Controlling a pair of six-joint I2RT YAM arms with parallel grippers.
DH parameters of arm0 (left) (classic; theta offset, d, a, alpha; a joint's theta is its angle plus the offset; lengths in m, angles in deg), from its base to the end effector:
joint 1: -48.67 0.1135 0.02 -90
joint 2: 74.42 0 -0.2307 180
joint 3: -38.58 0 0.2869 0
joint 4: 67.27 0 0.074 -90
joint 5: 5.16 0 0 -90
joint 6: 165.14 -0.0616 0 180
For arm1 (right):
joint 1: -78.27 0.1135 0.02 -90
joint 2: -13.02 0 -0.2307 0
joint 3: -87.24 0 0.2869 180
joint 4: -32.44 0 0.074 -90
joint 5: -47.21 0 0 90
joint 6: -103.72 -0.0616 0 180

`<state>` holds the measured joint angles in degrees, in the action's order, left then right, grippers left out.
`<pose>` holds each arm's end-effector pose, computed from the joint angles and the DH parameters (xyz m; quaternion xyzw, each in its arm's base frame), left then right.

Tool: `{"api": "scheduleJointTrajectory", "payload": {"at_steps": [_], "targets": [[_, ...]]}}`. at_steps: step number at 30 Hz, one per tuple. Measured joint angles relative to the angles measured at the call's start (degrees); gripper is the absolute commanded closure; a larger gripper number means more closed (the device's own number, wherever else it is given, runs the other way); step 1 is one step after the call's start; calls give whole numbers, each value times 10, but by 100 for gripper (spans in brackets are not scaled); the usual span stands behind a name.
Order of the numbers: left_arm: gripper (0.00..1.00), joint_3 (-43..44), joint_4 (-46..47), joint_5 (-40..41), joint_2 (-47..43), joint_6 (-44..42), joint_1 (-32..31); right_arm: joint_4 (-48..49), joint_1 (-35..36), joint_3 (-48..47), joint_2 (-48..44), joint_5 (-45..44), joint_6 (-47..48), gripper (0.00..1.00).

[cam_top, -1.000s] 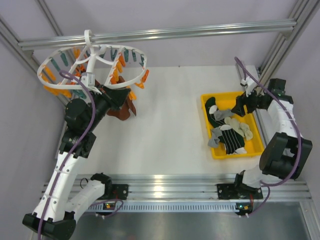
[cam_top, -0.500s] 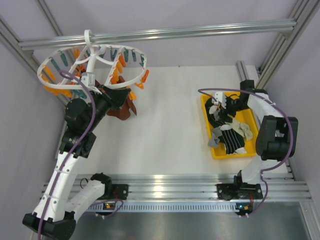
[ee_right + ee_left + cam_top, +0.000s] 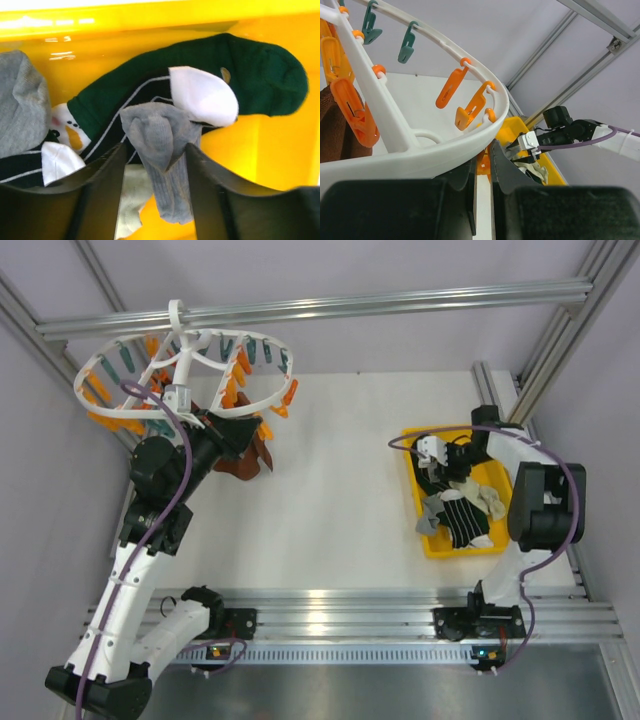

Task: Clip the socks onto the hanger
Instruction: Pick up the sock from the bin.

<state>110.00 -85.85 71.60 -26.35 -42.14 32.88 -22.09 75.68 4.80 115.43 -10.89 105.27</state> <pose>0.2490 -0.0851 0.4100 -0.0167 0.6777 -0.3730 0.6335 0.3741 0.0157 0.1191 -0.6940 0.6538 0.0905 0.2877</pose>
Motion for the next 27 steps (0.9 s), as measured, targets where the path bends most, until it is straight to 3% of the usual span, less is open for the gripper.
{"api": "scheduleJointTrajectory", "payload": {"at_steps": [5,9,12,17,21,27], "targets": [[100,0,-3,0,1,-2,0,23,18,24,0,-9,2,61],[100,0,-4,0,1,-2,0,34,33,25,0,-21,5,87],[100,0,-4,0,1,-2,0,36,36,25,0,-28,3,100],[100,0,-4,0,1,-4,0,21,21,22,-11,-27,-2,100],[100,0,-4,0,1,-5,0,-31,-8,-33,-25,1,-15,100],[100,0,-4,-1,1,-4,0,-93,-17,-121,-89,104,-63,100]]}}
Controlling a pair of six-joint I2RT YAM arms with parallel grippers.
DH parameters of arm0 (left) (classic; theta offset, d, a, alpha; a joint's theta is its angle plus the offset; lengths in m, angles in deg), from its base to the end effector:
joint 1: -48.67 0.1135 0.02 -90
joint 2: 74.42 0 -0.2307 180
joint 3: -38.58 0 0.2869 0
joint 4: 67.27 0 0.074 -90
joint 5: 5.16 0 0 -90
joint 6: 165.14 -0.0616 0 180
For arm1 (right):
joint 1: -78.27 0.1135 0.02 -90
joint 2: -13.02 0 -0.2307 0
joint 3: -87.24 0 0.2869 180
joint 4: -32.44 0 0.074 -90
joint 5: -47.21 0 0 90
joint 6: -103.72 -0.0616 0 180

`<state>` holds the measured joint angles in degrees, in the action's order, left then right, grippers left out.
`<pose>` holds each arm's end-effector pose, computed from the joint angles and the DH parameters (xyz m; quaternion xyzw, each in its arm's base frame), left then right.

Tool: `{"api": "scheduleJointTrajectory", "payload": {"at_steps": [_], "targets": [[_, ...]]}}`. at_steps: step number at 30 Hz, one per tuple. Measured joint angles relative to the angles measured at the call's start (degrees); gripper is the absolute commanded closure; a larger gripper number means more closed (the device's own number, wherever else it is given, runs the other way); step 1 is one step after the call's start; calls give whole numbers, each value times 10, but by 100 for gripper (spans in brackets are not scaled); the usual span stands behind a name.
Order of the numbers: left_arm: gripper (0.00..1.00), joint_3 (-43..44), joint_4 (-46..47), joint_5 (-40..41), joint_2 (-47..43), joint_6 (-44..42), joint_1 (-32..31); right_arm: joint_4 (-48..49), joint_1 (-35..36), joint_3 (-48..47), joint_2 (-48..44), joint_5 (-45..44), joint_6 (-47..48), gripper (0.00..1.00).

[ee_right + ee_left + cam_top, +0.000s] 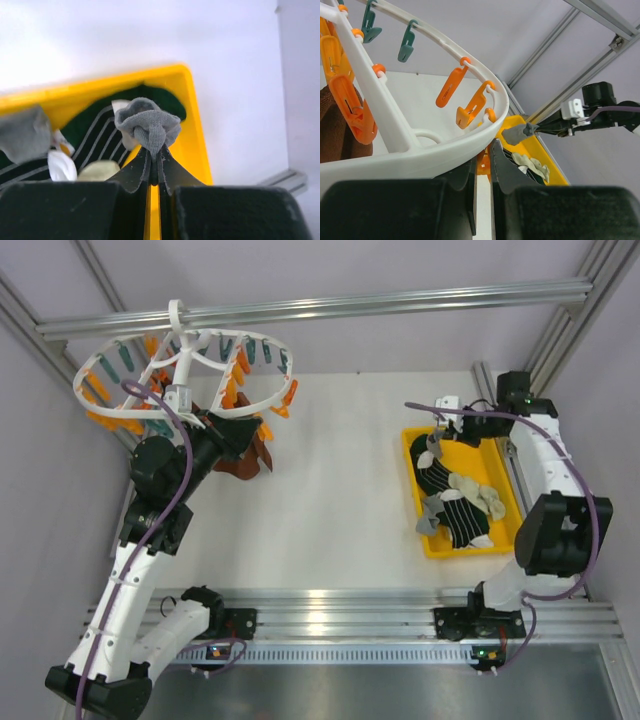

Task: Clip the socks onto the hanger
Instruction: Pick up the sock from the bin, then clamp the sock onto the hanger.

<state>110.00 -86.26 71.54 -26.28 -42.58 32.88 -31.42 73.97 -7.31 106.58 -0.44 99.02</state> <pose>0.2494 -0.0852 0.4087 -0.0145 0.6807 -0.3700 0.6320 0.3777 0.0132 0.2423 -0.6531 0.6343 0.0950 0.4026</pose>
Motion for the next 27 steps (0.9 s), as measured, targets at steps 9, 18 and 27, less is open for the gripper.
{"api": "scheduleJointTrajectory", "payload": {"at_steps": [9,18,27], "targets": [[100,0,0,-4,0,0,0,117,156,31,-94,124,-248,100],[100,0,0,-6,0,3,0,486,315,107,-101,103,-657,100],[100,-2,2,-9,-2,3,1,664,412,116,-83,46,-866,100]]}}
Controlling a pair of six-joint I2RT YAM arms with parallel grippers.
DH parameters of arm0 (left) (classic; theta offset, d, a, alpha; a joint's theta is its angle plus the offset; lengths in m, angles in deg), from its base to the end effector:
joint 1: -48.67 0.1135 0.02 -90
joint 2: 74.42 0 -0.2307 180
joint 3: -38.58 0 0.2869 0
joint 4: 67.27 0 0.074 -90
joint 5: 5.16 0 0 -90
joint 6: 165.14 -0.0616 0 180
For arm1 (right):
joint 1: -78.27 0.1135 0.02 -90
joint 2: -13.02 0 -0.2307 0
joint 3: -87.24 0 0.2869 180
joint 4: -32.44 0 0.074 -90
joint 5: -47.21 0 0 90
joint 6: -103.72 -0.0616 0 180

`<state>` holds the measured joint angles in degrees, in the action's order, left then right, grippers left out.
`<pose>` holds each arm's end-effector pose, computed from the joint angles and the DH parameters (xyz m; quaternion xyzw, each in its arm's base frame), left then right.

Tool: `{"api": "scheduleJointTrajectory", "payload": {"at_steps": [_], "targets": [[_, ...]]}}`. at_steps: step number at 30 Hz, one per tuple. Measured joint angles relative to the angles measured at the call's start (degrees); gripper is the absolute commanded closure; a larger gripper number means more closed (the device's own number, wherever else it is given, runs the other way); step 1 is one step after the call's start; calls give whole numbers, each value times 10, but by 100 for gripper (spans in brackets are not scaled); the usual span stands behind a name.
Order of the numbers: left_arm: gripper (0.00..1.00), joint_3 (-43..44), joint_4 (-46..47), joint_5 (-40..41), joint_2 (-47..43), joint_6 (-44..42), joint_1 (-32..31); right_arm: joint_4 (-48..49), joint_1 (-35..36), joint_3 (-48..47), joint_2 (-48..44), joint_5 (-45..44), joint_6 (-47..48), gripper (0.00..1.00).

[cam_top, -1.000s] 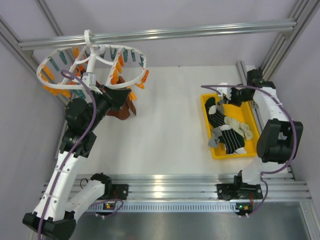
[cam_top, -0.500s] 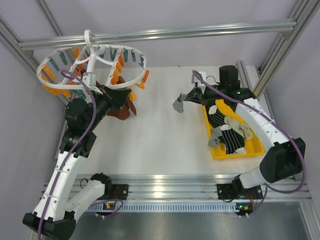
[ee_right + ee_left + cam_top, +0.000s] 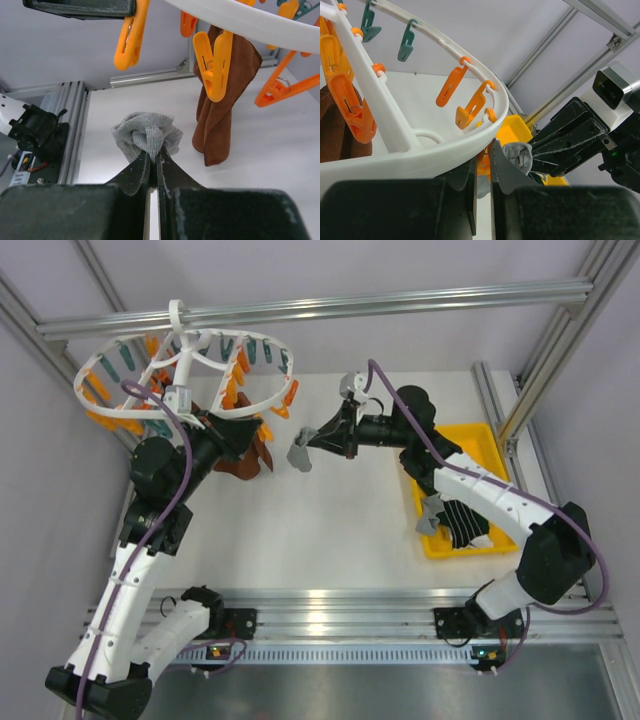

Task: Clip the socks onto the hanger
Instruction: Clamp the sock onto the hanger.

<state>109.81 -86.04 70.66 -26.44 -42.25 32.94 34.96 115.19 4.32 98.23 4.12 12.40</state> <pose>0.2486 -0.0857 0.4086 -0.0109 0.6797 -0.3763 0.6295 0.2956 0.2783 0.3324 -0.4664 0.5302 0.4783 0.5221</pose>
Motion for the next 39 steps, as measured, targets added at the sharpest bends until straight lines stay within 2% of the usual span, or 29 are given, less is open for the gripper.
{"api": "scheduleJointTrajectory", "payload": {"at_steps": [7,39], "targets": [[100,-12,8,-2,-2,4,0,44,31,0,27,-20,-58,100],[100,-23,24,-10,-2,1,3,70,58,-51,73,-27,-114,100]]}}
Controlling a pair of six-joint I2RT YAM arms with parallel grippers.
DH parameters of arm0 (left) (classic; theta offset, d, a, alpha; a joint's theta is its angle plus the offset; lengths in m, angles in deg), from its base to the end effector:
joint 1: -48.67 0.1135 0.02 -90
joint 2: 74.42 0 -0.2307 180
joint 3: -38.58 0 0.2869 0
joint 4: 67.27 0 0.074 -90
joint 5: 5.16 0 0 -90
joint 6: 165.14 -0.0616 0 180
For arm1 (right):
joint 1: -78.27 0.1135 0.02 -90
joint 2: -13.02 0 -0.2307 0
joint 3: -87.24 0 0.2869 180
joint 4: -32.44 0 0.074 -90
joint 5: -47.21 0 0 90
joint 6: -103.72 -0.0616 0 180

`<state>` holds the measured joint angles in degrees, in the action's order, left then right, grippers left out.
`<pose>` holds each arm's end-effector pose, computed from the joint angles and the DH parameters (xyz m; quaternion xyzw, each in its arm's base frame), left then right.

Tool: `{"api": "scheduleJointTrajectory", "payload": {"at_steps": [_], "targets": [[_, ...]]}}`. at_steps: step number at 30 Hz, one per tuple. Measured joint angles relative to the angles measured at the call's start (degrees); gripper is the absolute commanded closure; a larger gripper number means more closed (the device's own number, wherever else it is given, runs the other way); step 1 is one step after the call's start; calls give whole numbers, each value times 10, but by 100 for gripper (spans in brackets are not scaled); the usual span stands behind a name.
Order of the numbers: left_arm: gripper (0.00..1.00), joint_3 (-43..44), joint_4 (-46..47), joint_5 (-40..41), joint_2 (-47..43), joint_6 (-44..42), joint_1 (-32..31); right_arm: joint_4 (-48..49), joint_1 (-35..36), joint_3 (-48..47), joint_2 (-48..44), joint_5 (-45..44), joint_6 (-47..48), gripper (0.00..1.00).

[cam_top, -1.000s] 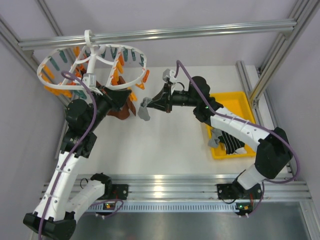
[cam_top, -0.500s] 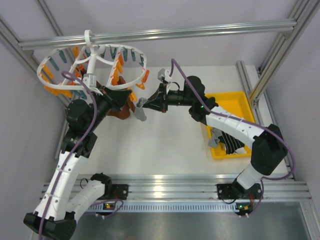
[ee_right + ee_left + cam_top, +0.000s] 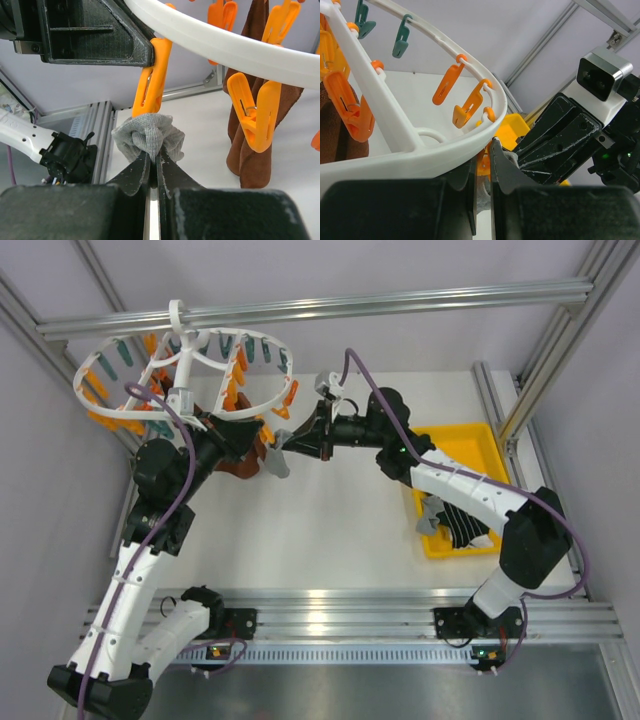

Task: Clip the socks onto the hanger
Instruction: Clamp the sock onto the hanger.

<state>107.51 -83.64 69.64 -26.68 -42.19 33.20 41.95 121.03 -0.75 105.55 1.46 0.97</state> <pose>0.2514 -0.0863 0.3992 -0.0057 0.6778 -0.3809 0.6289 0.2894 0.3261 0.3315 -0.4302 0.5328 0.5432 0.4857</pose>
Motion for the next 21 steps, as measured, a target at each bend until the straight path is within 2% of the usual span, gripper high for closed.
{"api": "scheduleJointTrajectory", "payload": {"at_steps": [21], "targets": [[100,0,0,-2,0,-10,0,1,6,-30,9,4,-21,100]]}}
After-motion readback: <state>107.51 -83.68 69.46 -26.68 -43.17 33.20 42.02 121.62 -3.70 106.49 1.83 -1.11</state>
